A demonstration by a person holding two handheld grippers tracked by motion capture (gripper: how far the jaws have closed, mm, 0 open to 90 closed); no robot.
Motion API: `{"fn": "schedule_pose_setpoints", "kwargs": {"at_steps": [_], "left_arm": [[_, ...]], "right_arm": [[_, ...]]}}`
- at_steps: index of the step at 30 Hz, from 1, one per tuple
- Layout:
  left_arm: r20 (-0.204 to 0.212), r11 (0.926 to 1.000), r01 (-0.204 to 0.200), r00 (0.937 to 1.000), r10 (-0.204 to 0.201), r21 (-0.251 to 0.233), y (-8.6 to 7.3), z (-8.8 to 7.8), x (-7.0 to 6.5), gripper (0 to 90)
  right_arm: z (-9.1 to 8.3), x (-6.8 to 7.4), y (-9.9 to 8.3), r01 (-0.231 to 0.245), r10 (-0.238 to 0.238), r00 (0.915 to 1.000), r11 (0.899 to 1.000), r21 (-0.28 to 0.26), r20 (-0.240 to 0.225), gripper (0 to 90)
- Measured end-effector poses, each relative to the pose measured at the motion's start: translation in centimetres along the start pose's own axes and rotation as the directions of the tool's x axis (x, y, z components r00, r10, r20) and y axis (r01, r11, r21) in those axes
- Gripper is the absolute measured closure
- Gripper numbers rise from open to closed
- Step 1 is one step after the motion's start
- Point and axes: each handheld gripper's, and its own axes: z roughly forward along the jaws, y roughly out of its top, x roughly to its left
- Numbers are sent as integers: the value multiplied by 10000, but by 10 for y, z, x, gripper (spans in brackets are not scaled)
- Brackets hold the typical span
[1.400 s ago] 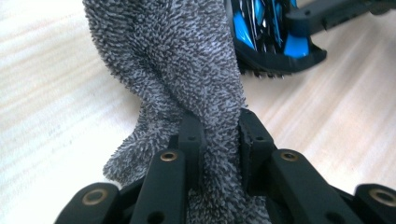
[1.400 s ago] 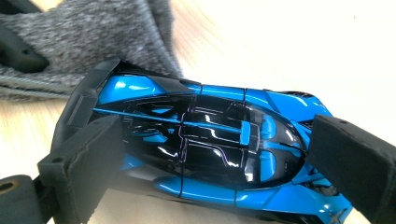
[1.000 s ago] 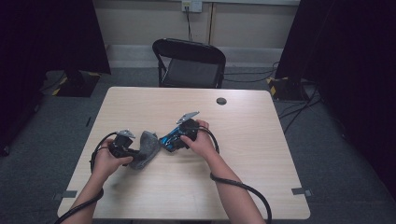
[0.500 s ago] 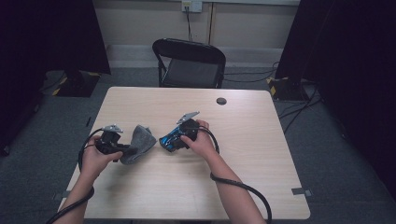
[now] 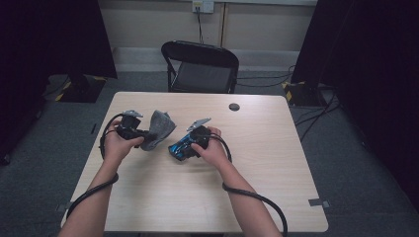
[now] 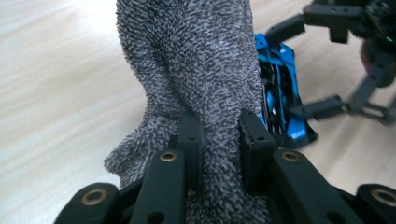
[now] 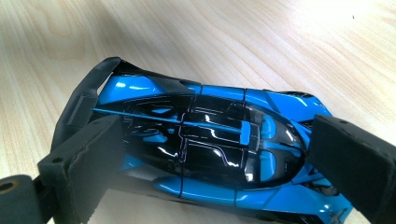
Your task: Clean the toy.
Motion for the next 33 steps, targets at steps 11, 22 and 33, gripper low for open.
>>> {"fn": "schedule_pose_setpoints", "kwargs": {"at_steps": [11, 22, 33], "left_arm": [[-247, 9994, 51, 9997, -43, 339, 24, 38, -2, 738], [-184, 9981, 19, 9998, -7, 622, 34, 80, -5, 737], [-200, 9881, -782, 9965, 815, 1325, 43, 111, -16, 736]], "right_arm": [[0, 0, -1, 19, -19, 10000, 10000, -80, -1, 35], [0, 0, -1, 18, -18, 10000, 10000, -82, -21, 35], [0, 0, -1, 8, -8, 10000, 10000, -94, -17, 35]]}}
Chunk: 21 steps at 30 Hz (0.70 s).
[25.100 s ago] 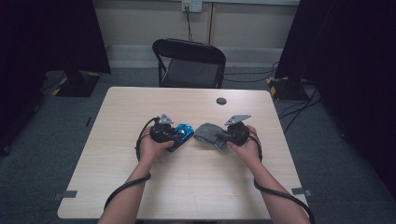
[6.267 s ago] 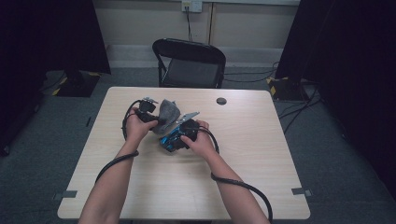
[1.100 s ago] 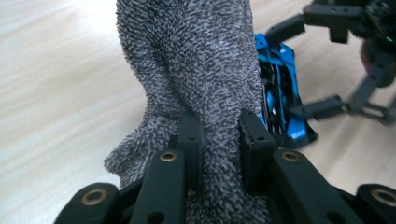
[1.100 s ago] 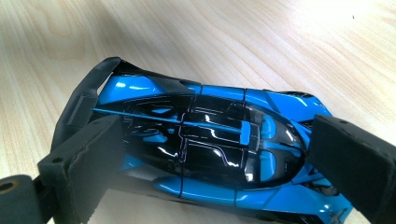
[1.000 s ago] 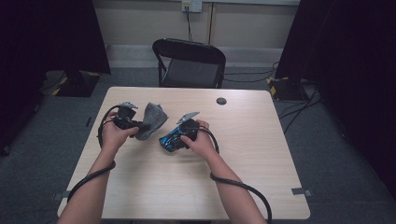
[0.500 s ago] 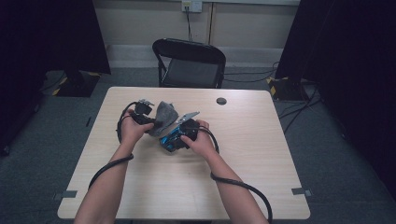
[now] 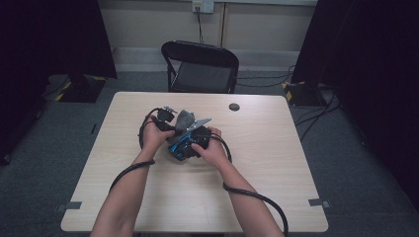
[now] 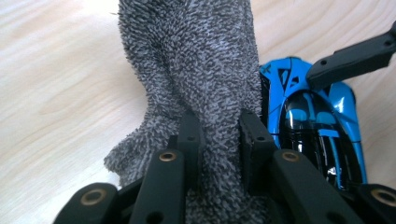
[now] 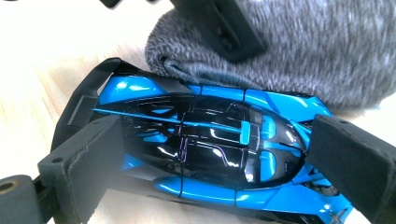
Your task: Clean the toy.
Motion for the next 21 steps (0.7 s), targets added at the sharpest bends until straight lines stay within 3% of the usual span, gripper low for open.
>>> {"fn": "schedule_pose_setpoints", "kwargs": {"at_steps": [1, 9, 21], "left_arm": [[-2, 9997, -192, 9998, 192, 172, 1, 3, -1, 737], [25, 9986, -485, 9988, 485, 197, -2, 4, -2, 740], [331, 9983, -542, 9980, 535, 221, -9, -2, 1, 745]], "right_arm": [[0, 0, 0, 3, -3, 10000, 10000, 33, 4, 35], [0, 0, 0, 8, -8, 10000, 10000, 29, 2, 35], [0, 0, 1, -7, 7, 10000, 10000, 86, -4, 35]]}}
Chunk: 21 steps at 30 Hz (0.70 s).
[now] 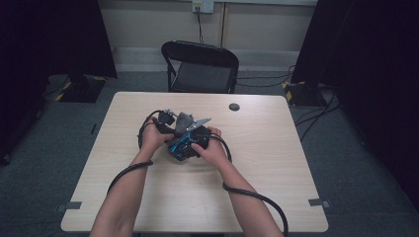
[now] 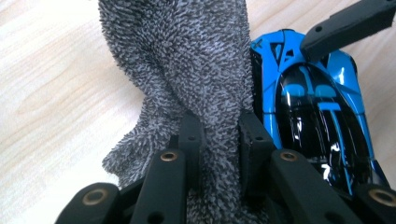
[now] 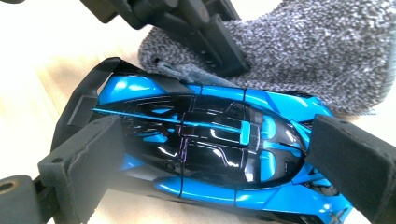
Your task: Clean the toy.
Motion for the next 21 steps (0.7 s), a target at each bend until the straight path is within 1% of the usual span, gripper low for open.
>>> {"fn": "schedule_pose_setpoints", "kwargs": {"at_steps": [4, 5, 8, 10, 12, 15, 21], "left_arm": [[46, 10000, -75, 10000, 75, 41, -4, -4, 0, 745], [49, 9998, -148, 9999, 147, 102, -5, -5, 1, 745], [88, 9998, -159, 9998, 158, 79, -8, -8, 1, 746], [119, 9999, -85, 9999, 84, 76, -10, -9, 1, 745], [90, 9998, -142, 9999, 141, 100, -11, -11, 1, 746], [82, 9998, -124, 9999, 123, 132, -13, -13, 0, 746], [163, 9998, -109, 9998, 106, 186, -18, -17, 1, 746]], "right_arm": [[0, 0, 0, 7, -7, 10000, 10000, 14, 1, 35], [0, 0, 0, 3, -3, 10000, 10000, 17, 3, 35], [0, 0, 0, 9, -9, 10000, 10000, 34, 9, 35], [0, 0, 0, 9, -9, 10000, 10000, 33, 6, 35], [0, 0, 0, 21, -21, 10000, 10000, 19, 7, 35], [0, 0, 0, 15, -15, 10000, 10000, -16, 3, 34], [0, 0, 0, 22, -22, 10000, 10000, -17, -2, 35]]}}
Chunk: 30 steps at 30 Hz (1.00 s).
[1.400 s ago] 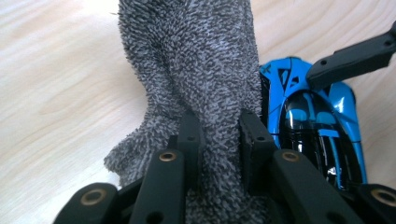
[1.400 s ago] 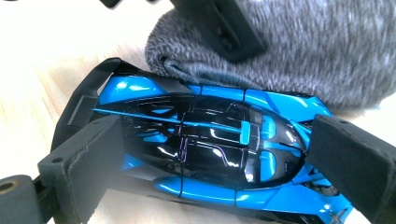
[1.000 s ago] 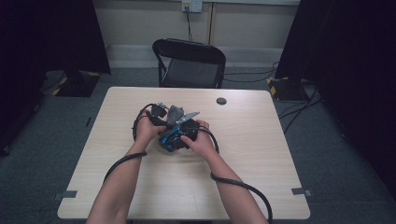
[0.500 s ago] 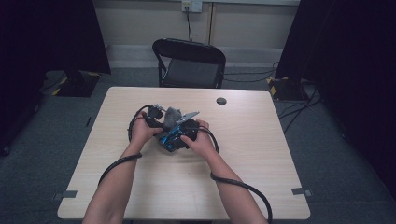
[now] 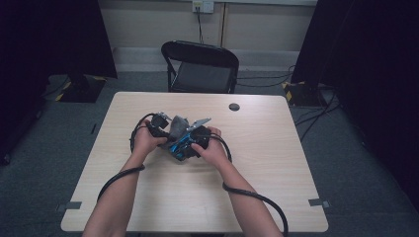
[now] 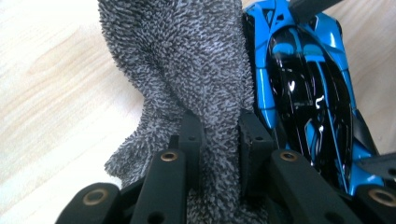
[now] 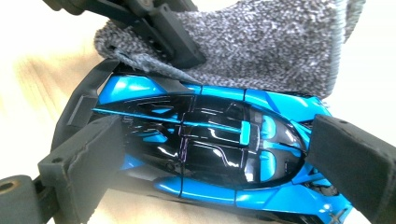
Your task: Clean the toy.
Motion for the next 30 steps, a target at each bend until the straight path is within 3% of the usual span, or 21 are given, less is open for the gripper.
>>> {"fn": "schedule_pose_setpoints", "kwargs": {"at_steps": [19, 30], "left_arm": [[103, 9998, 210, 9997, -210, -15, -22, -14, 0, 746], [160, 9990, 326, 9994, -321, -308, -40, -23, -5, 744]], "right_arm": [[0, 0, -1, -5, 5, 10000, 10000, -39, 11, 35], [0, 0, 2, 14, -14, 10000, 9999, 132, 21, 35]]}}
